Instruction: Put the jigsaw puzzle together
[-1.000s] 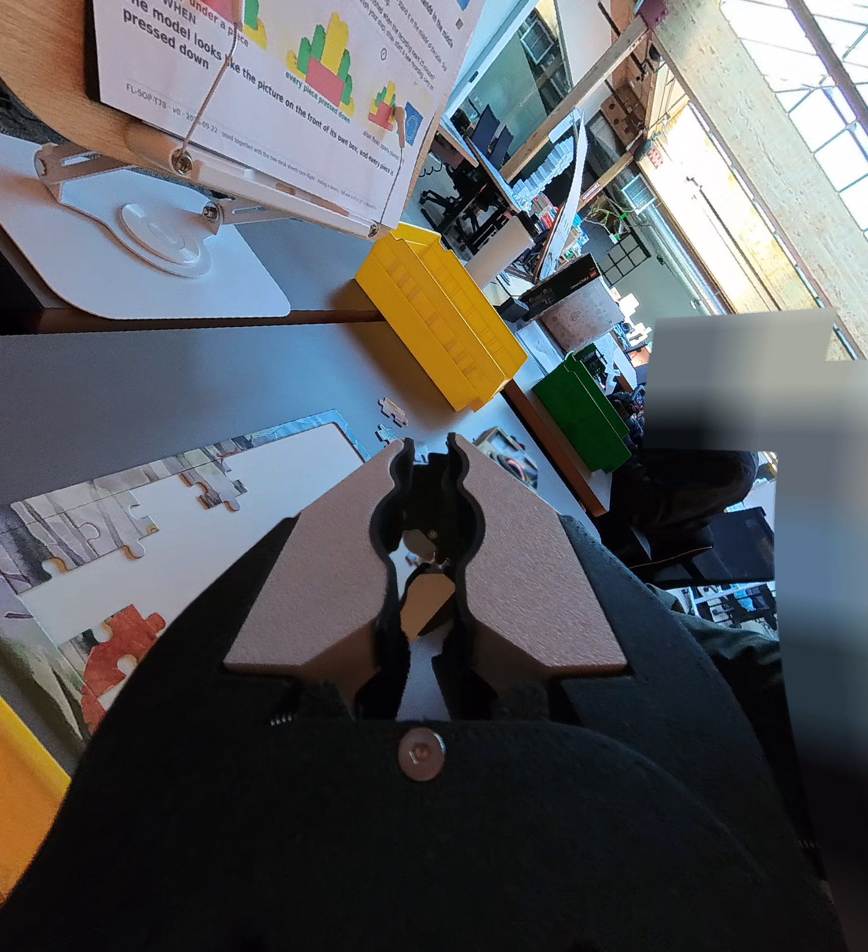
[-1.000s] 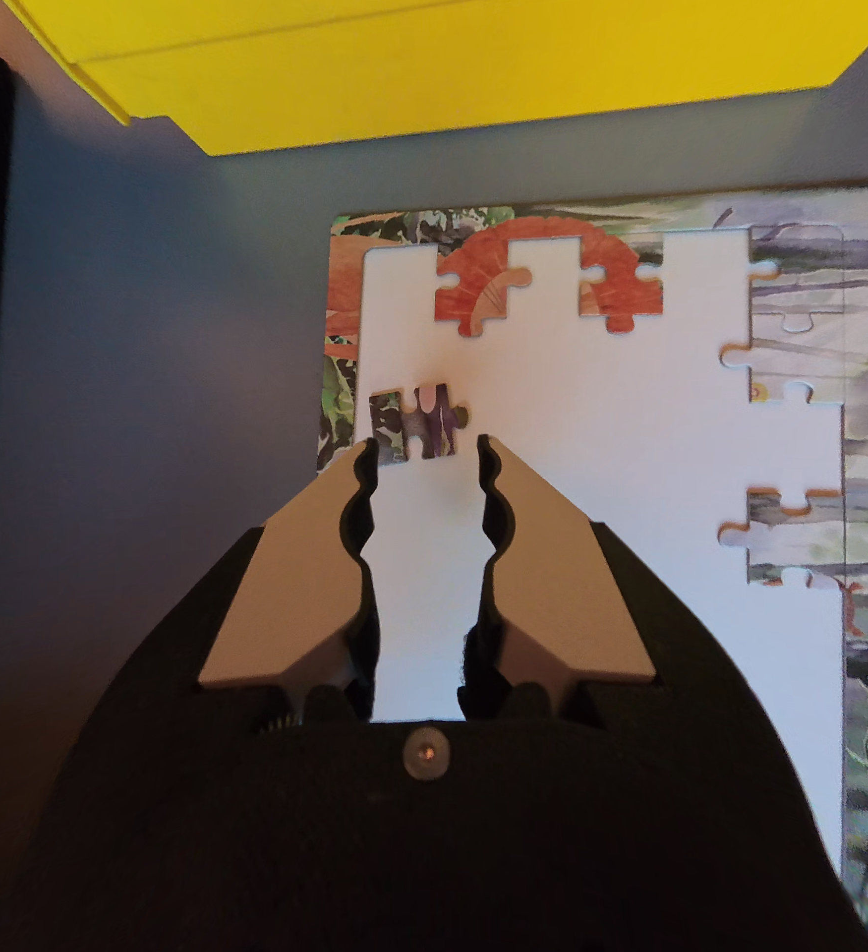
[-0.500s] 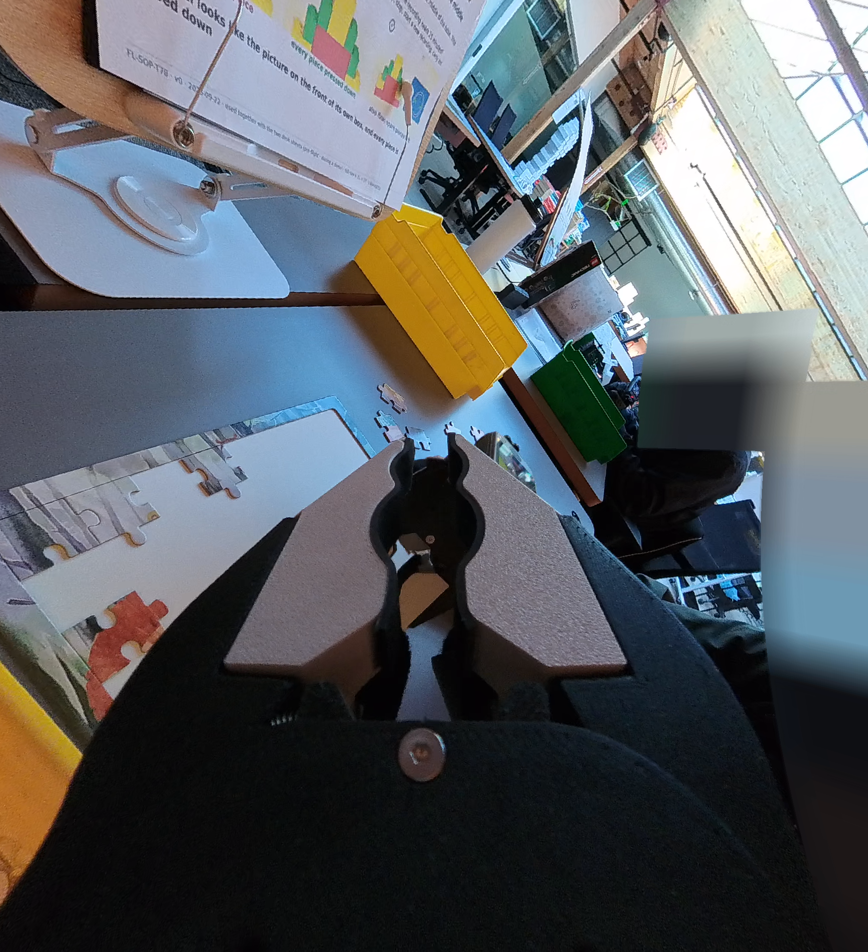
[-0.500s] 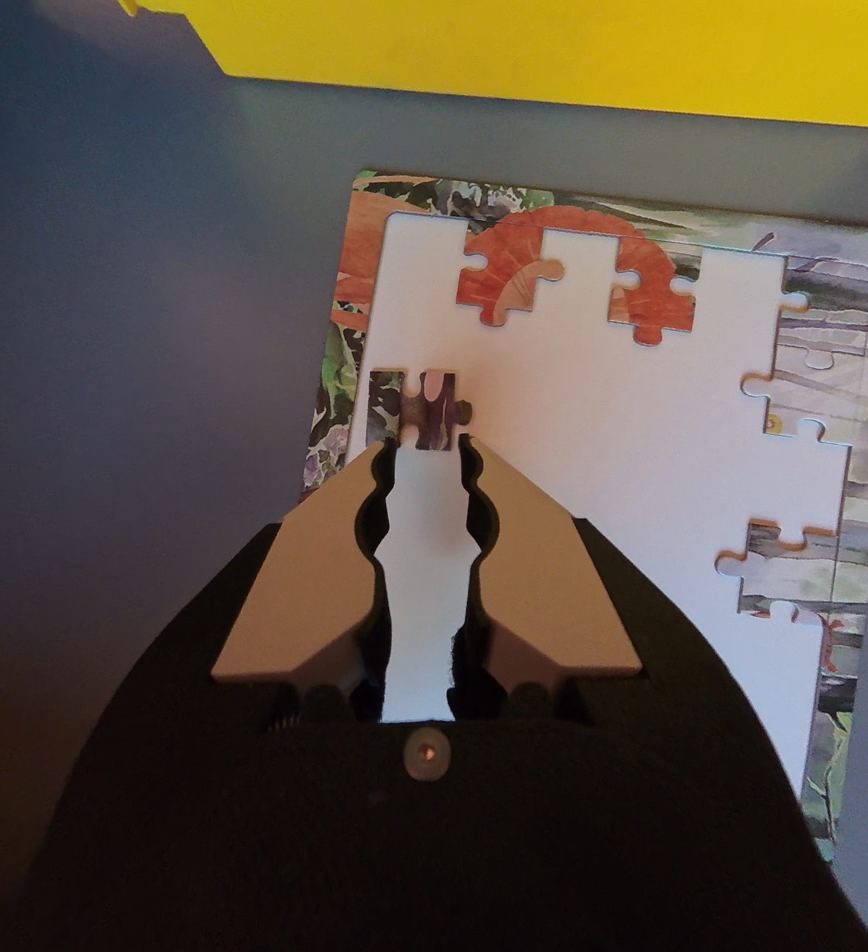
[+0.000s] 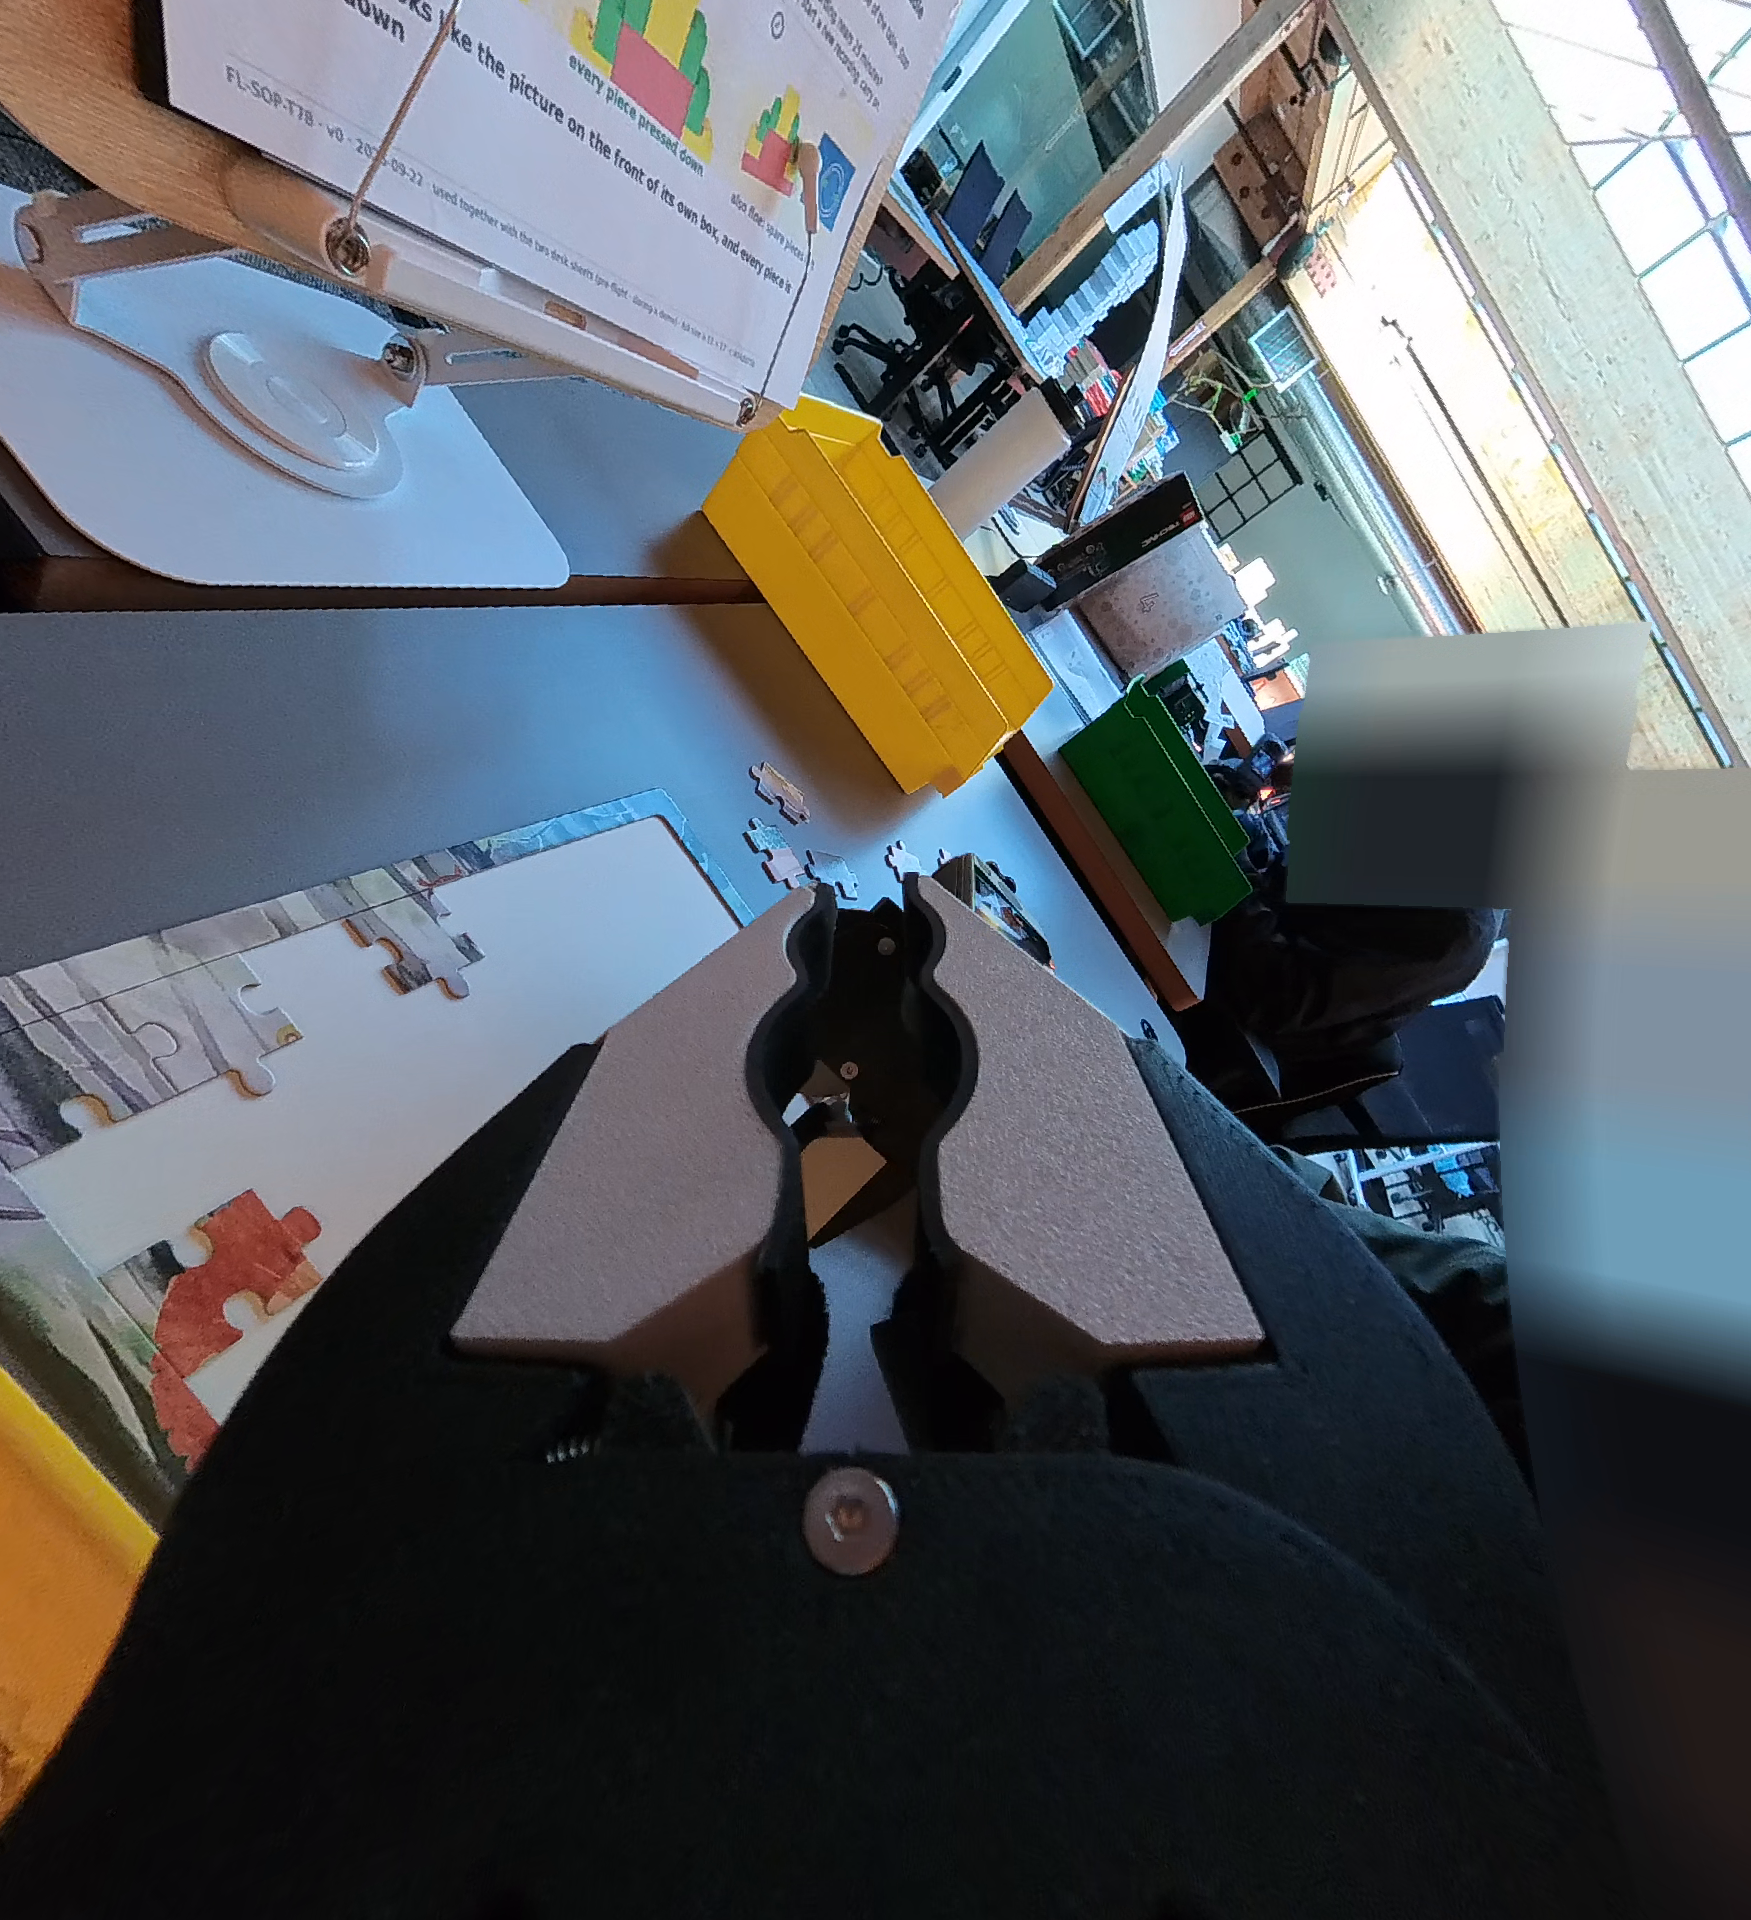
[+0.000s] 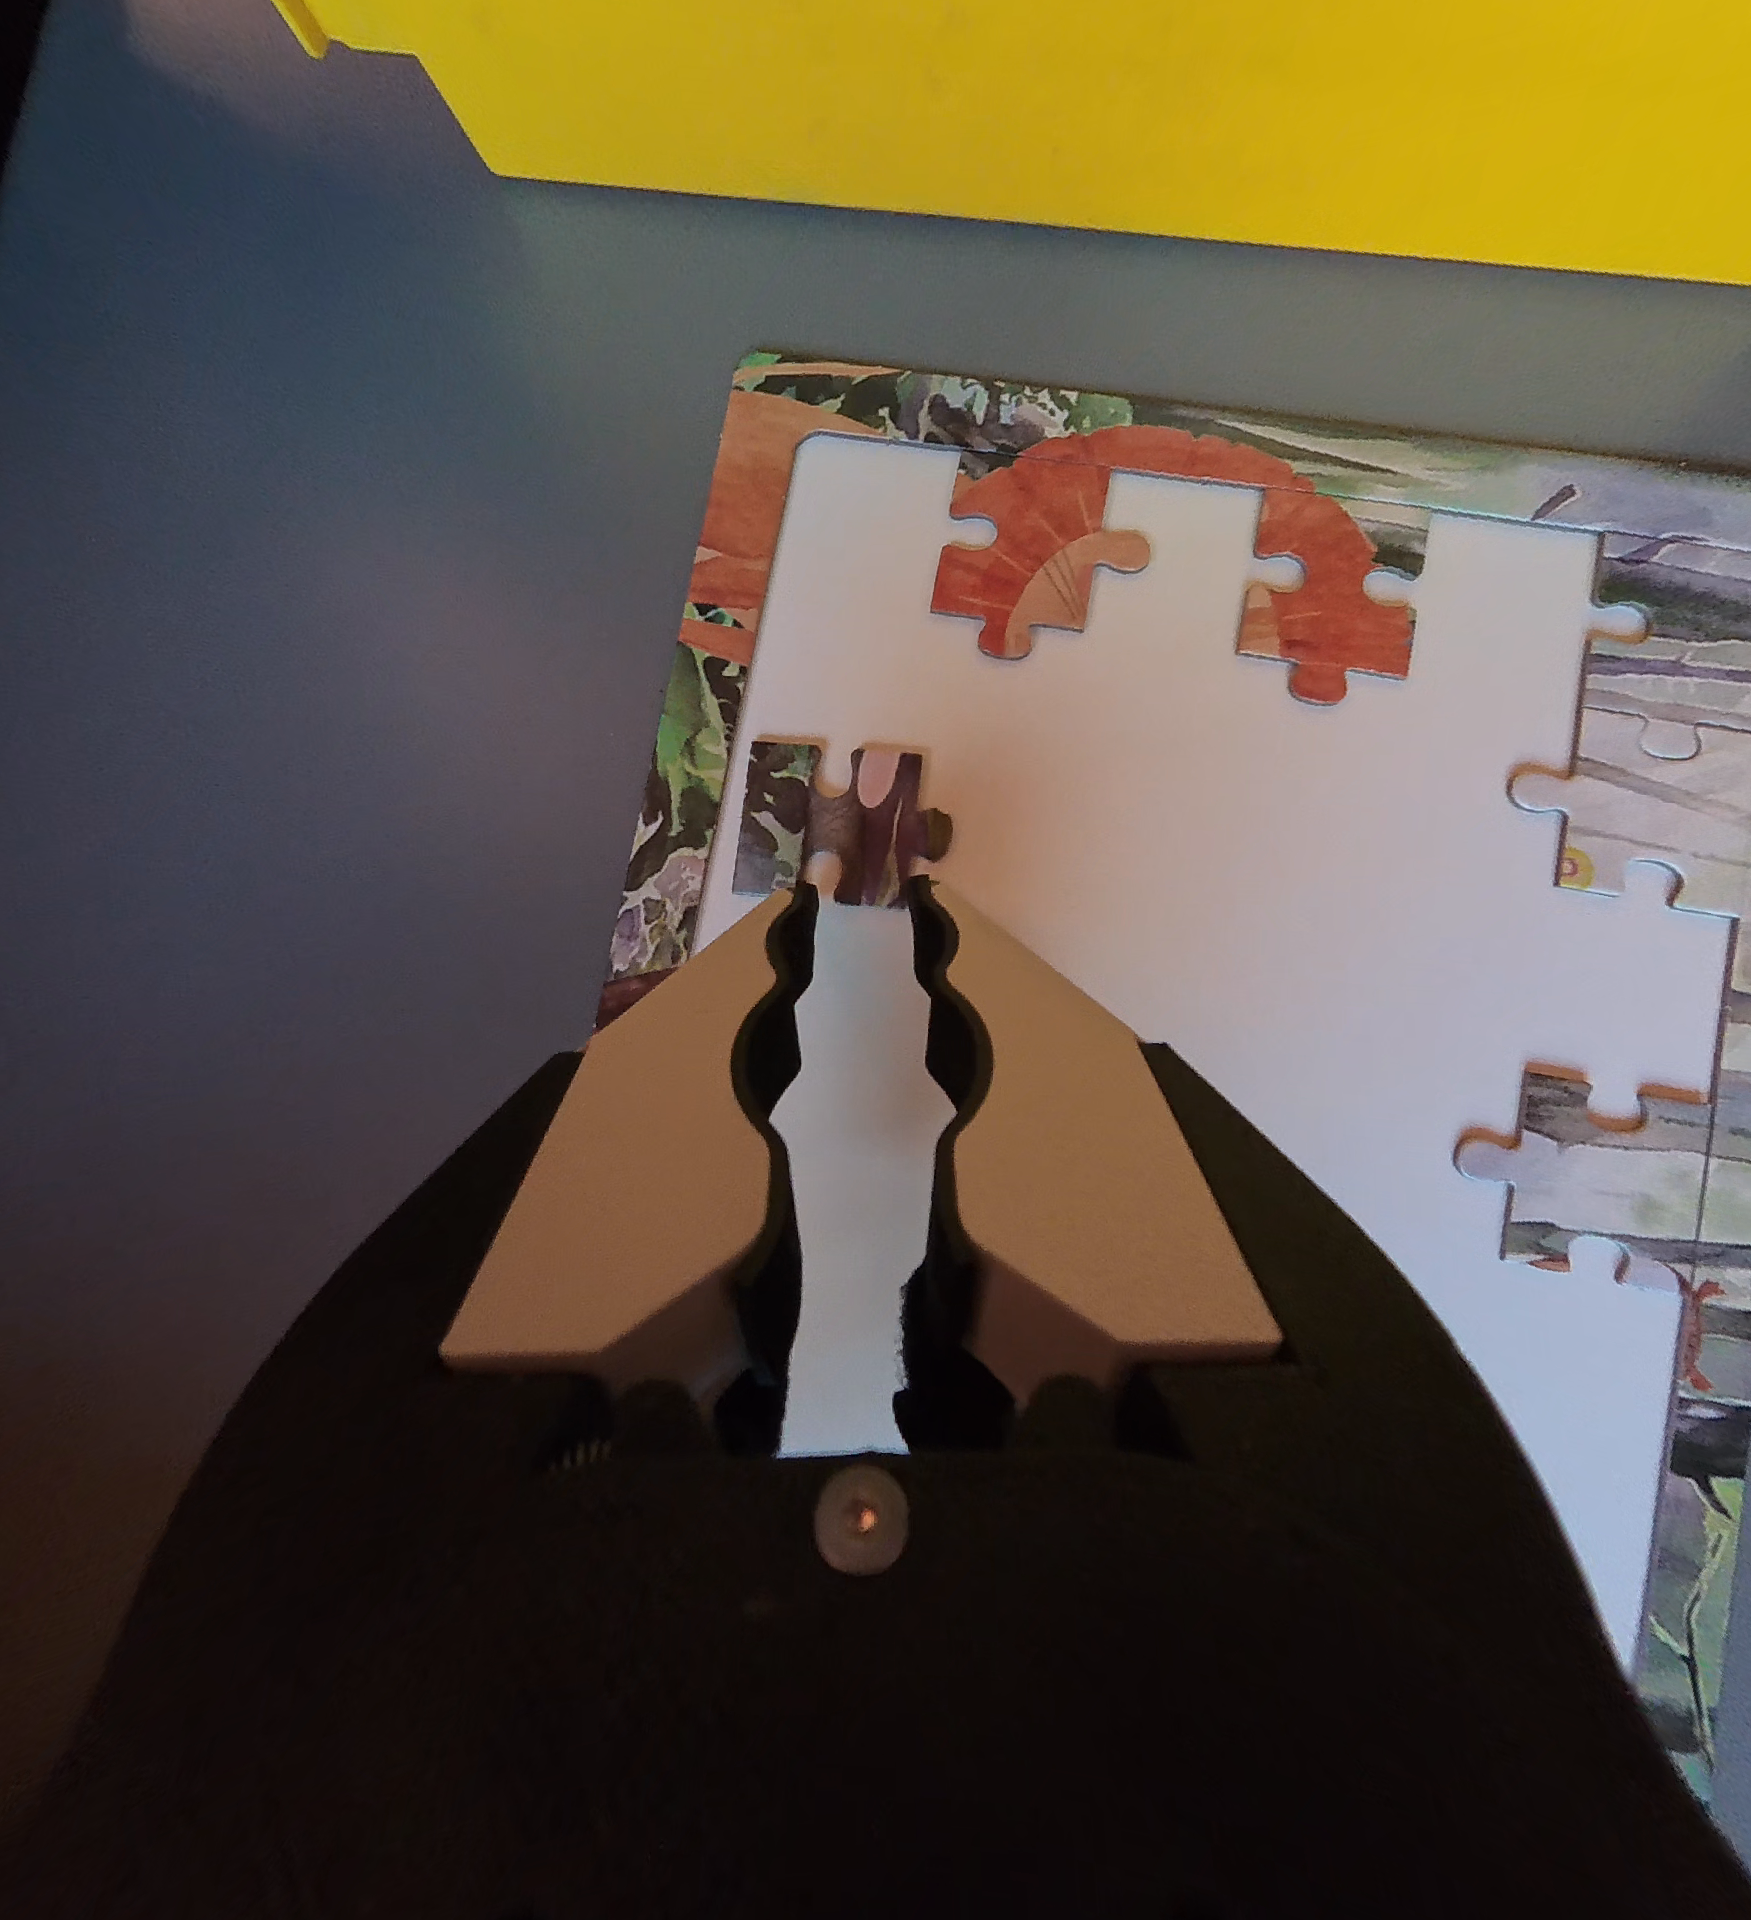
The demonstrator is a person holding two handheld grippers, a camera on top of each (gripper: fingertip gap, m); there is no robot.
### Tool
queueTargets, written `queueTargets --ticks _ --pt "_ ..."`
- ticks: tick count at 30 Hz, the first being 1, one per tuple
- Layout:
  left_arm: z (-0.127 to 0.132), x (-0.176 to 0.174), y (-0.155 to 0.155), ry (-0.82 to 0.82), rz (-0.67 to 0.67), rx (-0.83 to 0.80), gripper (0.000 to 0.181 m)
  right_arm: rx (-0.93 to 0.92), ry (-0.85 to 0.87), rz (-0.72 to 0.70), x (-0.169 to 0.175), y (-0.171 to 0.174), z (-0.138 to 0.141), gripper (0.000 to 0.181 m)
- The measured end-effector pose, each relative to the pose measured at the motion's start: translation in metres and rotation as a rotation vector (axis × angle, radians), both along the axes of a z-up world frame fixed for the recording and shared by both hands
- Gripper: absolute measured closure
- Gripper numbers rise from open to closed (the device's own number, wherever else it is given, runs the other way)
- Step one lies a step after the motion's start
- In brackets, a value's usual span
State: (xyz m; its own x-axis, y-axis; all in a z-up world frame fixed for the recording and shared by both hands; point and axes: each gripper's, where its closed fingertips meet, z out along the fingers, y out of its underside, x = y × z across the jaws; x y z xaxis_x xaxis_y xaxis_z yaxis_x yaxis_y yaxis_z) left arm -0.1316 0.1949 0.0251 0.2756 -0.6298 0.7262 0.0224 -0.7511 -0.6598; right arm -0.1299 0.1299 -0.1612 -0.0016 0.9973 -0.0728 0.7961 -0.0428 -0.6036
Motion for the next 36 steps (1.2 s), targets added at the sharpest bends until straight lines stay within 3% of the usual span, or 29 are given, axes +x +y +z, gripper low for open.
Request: queueTargets --ticks 6,26,36 --pt "-0.001 0.001 0.000 0.002 -0.004 -0.003 0.171 0.077 -0.032 0.013 -0.001 0.003 -0.002 0.165" --pt "-0.002 0.002 -0.002 0.007 -0.014 -0.010 0.171 0.087 -0.079 -0.018 -0.006 0.000 0.001 0.168" --pt "-0.002 0.002 -0.002 0.006 -0.015 -0.011 0.171 0.205 -0.110 0.008 -0.017 0.001 -0.001 0.168"
